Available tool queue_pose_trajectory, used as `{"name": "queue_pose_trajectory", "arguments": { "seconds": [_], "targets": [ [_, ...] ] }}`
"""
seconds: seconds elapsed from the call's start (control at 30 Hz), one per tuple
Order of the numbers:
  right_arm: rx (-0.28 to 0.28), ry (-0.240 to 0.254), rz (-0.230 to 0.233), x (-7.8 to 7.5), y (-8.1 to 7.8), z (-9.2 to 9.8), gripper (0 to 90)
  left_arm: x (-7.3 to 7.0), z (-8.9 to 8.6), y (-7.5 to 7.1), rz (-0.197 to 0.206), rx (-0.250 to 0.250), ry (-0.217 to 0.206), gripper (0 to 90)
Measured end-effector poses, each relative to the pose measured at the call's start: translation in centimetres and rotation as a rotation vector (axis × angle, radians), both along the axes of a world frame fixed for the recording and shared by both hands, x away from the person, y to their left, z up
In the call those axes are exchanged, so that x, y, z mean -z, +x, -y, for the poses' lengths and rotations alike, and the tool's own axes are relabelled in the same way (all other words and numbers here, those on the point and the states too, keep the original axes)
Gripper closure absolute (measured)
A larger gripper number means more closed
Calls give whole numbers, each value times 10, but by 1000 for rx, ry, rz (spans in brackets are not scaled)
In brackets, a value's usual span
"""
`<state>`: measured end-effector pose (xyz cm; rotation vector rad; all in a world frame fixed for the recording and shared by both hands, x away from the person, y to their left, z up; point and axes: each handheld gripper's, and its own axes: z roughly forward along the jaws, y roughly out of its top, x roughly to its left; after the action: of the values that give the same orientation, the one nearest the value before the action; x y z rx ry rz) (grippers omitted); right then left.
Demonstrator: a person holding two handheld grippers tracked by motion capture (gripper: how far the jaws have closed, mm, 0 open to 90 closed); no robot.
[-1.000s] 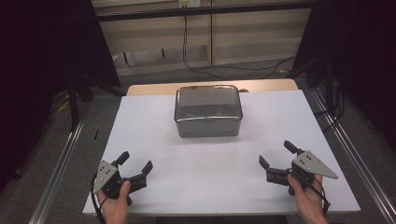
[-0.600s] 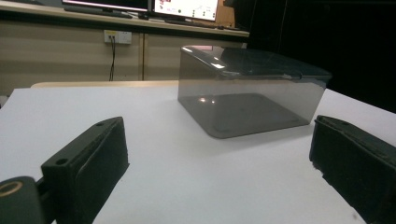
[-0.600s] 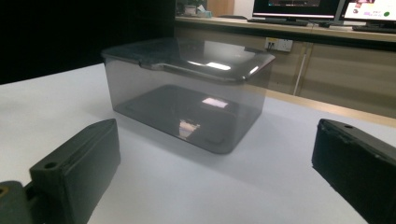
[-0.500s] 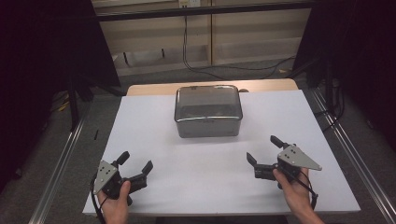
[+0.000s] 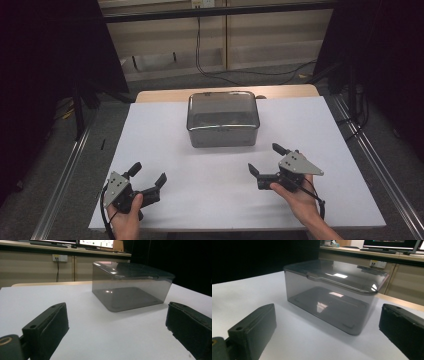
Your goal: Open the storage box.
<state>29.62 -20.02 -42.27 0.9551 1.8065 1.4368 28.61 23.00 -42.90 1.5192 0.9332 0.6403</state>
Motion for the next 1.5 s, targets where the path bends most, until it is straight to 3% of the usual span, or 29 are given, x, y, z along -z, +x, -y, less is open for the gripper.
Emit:
{"name": "queue_pose_trajectory", "arguments": {
  "seconds": [0.43,0.83,0.97,1.27,1.33,1.5],
  "targets": [
    [-30,-25,-23,-1,18,-19,23,2,-4,2,-12,-12,31,42],
    [-31,-127,31,-6,39,-36,19,2,-4,3,-10,-5,36,34],
    [-34,-131,38,-7,43,-40,23,2,-5,4,-11,-11,32,34],
    [-24,-249,131,-10,56,-52,33,2,-7,3,-14,-27,32,29],
    [-26,-255,133,-9,57,-52,34,2,-7,3,-15,-30,32,29],
    [-1,-333,156,-8,59,-56,43,3,-8,4,-20,-27,43,29]
  ]
}}
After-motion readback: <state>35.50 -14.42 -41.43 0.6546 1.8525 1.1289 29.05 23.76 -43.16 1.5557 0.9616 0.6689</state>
